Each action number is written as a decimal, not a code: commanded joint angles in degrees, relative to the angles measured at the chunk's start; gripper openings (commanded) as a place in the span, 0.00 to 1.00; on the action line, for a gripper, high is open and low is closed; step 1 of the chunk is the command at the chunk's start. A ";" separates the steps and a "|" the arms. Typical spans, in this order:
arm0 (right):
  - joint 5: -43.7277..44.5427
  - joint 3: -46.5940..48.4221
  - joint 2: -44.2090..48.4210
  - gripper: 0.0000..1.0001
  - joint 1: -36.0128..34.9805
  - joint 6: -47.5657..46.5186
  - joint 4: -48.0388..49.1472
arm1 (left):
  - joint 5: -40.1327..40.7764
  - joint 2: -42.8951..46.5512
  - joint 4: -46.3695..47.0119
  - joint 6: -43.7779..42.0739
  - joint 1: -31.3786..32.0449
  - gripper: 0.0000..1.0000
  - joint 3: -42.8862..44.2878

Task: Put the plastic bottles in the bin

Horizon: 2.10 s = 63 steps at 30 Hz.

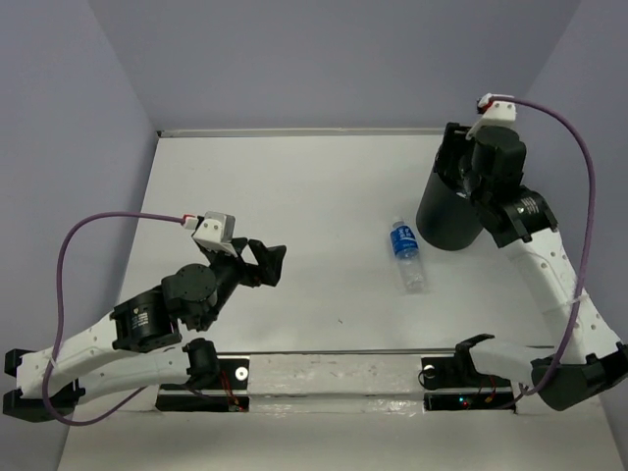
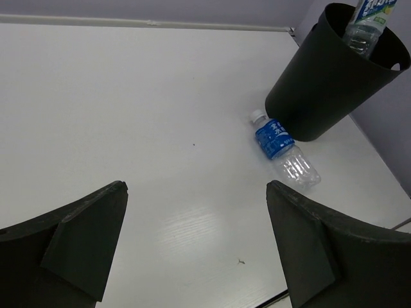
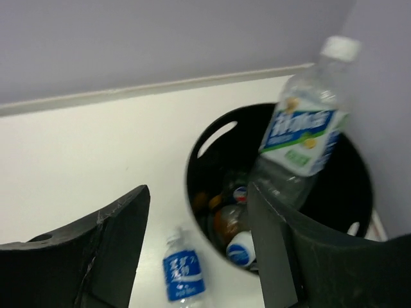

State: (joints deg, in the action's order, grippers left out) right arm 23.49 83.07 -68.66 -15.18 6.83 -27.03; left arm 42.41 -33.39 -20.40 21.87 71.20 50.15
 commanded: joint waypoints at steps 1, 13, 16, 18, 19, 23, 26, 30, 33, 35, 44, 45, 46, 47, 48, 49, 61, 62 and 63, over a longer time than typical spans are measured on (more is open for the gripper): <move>-3.98 -4.75 2.04 0.66 -13.68 2.57 -6.35 | 2.24 -0.19 1.68 -0.77 0.17 0.99 -0.49; 2.78 -18.12 -4.45 0.82 -20.86 8.20 -9.88 | 3.82 2.36 0.81 -0.16 0.17 0.99 -1.11; 2.53 -16.63 -11.21 0.98 -20.86 7.41 -10.06 | 3.99 2.80 0.45 -0.07 0.17 0.99 -1.28; 2.79 -15.66 -16.47 1.00 -20.16 7.15 -9.98 | 4.26 2.98 0.19 0.10 0.17 0.99 -1.37; 2.53 -14.26 -18.16 1.00 -20.15 6.27 -9.98 | 4.26 3.06 0.19 0.02 0.17 0.99 -1.37; 0.25 -12.76 -25.02 0.99 -17.70 5.30 -10.59 | 4.52 3.59 -0.34 0.45 0.17 0.99 -1.46; -1.42 -13.28 -28.71 0.97 -16.20 4.86 -10.68 | 4.52 4.47 -0.34 0.46 0.17 0.99 -1.64; -2.30 -13.11 -33.37 0.93 -16.20 3.98 -9.54 | 4.26 4.82 0.10 0.10 0.17 0.99 -1.72; -3.27 -11.71 -36.45 0.86 -16.20 3.37 -8.66 | 4.43 4.65 -0.16 0.10 0.17 0.99 -1.81; -4.67 -10.56 -37.50 0.79 -16.20 2.84 -7.52 | 4.43 4.65 -0.43 0.45 0.17 0.99 -1.90; -7.83 -8.27 -28.74 0.37 -16.20 2.22 -3.65 | 4.78 4.12 -0.34 0.37 0.08 0.99 -1.90; -9.06 -7.84 -26.28 0.35 -16.20 2.05 -2.95 | 4.78 3.86 -0.34 0.19 0.17 0.99 -1.81; -9.33 -7.48 -23.56 0.35 -16.20 1.96 -2.25 | 4.87 3.77 -0.34 0.28 0.17 0.99 -1.81; -9.16 -6.87 -18.23 0.35 -16.20 1.70 -0.85 | 4.87 3.68 -0.43 0.19 0.17 0.99 -1.81; -7.85 -5.30 -15.74 0.35 -16.20 1.52 -0.14 | 4.87 3.59 -0.43 0.28 0.08 0.99 -1.90; -6.88 -4.33 -13.36 0.35 -16.20 1.43 0.56 | 4.87 3.68 -0.43 0.37 0.08 0.99 -1.90; 10.63 -0.80 -2.26 0.33 -4.52 -7.54 24.47 | 5.05 5.44 -0.69 0.19 0.08 0.99 -2.34; 10.44 -2.19 -2.35 0.33 -1.72 -7.79 28.83 | 5.05 5.44 -0.69 0.11 0.08 0.99 -2.43; 10.53 -2.47 -2.70 0.33 -0.56 -7.80 29.83 | 5.13 5.35 -0.69 0.10 0.08 0.99 -2.43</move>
State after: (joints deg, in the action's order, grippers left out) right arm 31.53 83.40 -68.14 -21.56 0.71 -7.81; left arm 45.52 -28.75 -22.15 22.13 71.20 48.31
